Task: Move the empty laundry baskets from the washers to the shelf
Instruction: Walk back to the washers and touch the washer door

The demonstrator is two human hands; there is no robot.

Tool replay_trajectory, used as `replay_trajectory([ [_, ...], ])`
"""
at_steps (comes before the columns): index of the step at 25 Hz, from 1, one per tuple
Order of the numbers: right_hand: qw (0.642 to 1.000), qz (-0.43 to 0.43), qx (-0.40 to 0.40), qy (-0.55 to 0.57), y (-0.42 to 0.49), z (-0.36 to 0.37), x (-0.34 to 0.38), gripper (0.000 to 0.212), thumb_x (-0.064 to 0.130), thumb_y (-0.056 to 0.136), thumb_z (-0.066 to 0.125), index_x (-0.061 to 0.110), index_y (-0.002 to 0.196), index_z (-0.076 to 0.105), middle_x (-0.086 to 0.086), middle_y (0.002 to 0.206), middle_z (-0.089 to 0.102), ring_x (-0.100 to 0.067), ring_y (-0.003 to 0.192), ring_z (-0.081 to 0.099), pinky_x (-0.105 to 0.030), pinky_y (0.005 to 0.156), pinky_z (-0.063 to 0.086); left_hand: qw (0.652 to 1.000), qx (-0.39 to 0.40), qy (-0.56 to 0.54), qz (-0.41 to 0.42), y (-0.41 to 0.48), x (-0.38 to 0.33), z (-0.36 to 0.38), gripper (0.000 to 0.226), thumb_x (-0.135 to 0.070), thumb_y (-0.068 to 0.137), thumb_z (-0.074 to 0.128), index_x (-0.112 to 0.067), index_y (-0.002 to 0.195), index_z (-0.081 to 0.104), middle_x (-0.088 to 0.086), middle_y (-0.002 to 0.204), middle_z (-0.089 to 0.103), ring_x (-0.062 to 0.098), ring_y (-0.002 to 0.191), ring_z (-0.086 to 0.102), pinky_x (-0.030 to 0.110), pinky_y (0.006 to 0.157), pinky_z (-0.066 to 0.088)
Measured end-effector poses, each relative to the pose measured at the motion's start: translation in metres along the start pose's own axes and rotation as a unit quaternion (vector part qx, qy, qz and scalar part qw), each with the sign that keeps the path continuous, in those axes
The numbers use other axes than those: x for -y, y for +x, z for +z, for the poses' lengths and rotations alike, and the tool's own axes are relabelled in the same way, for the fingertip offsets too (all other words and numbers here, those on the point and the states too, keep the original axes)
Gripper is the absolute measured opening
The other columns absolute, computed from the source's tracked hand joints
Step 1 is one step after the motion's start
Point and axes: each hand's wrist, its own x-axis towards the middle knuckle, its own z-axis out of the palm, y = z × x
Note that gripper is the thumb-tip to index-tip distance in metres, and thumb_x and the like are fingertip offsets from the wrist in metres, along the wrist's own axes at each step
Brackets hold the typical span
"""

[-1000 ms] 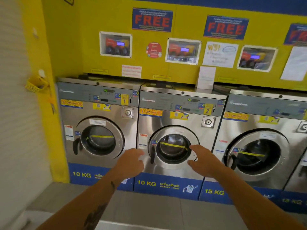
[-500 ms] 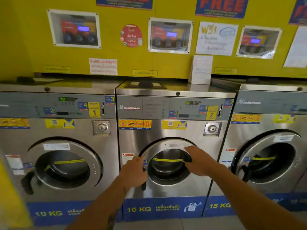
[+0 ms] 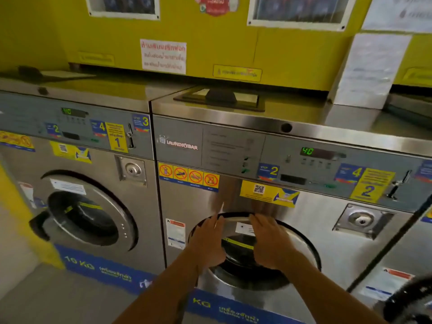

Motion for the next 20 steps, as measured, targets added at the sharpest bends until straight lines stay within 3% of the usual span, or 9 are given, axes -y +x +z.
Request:
replay_trajectory([
  [4,0.998,-0.02,-0.049,-0.017,0.012,0.018,-0.011,0.089,0.028,0.073,0.068,0.019,0.15,0.023,0.0,0.149,0.032,-0.023,0.137,0.029,-0.041,0.116,0.025,0.998,-0.043,-0.014,-0.035,0.021,-0.005,0.02,0.09,-0.021,0.08,0.066,-0.021,0.152,0.013,0.005,0.157,0.02,0.028,0.142,0.026,0.04,0.115,0.033],
  [8,0.997,-0.039,-0.052,-0.045,0.013,0.021,-0.015,0.096,0.029,0.07,0.072,0.015,0.15,0.022,-0.004,0.148,0.034,-0.026,0.135,0.032,-0.042,0.114,0.03,0.997,-0.066,-0.03,-0.02,0.018,-0.002,0.027,0.088,-0.021,0.08,0.062,-0.019,0.153,0.012,0.006,0.156,0.019,0.029,0.142,0.024,0.039,0.115,0.031],
  [15,1.0,0.01,-0.001,-0.01,-0.034,0.021,0.011,0.103,0.027,0.076,0.073,0.02,0.155,0.007,-0.005,0.163,0.009,-0.03,0.15,0.005,-0.043,0.115,0.03,0.998,-0.036,-0.031,0.029,-0.046,0.006,0.032,0.094,-0.025,0.081,0.062,-0.027,0.153,0.001,0.001,0.156,0.014,0.026,0.143,0.017,0.041,0.117,0.028],
  [20,0.999,0.048,-0.002,0.022,-0.092,0.025,0.023,0.093,0.026,0.079,0.071,0.027,0.154,0.014,-0.005,0.164,0.007,-0.028,0.151,0.003,-0.045,0.116,0.027,0.982,-0.077,-0.106,0.137,-0.117,0.003,0.044,0.06,-0.028,0.091,0.051,-0.029,0.147,0.03,-0.007,0.144,0.036,0.011,0.132,0.033,0.016,0.108,0.023],
])
